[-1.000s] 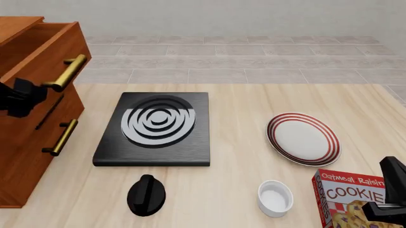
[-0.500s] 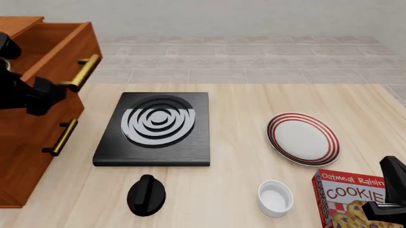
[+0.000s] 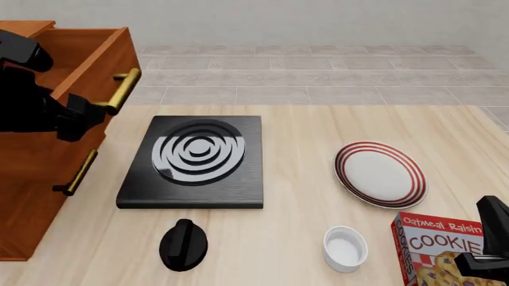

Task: Pick the akita bowl in the top layer of the wooden cabinet and place it on the plate.

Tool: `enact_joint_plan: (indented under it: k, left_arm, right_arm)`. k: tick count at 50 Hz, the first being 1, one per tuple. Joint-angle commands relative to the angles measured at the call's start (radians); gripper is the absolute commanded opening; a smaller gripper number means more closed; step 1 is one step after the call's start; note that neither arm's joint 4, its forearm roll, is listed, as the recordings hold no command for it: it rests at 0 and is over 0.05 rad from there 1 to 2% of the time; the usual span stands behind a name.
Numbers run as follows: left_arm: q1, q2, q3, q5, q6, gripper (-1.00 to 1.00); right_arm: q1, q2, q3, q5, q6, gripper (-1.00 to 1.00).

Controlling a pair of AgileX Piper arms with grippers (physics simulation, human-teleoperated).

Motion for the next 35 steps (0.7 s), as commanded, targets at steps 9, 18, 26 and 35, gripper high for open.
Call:
enact_joint_plan:
  k: [9, 18, 26, 35]
  left_arm:
    - [-0.083, 0.038, -0.016, -0.018, -0.002, 1.0]
    - [-0.109, 0.051, -0.036, -0.02, -0.017, 1.0]
    - [-0.136, 0.061, -0.044, -0.029, -0.021, 1.0]
    - [-0.16, 0.076, -0.05, -0.04, -0.03, 1.0]
  right_arm:
    - [-0.002, -0.022, -0.001, 0.022, 0.003, -1.0]
    - [-0.002, -0.039, -0.001, 0.037, 0.005, -1.0]
    - [-0.002, -0.028, 0.0, 0.026, 0.006, -1.0]
    - [-0.003, -0.02, 0.0, 0.017, 0.006, -1.0]
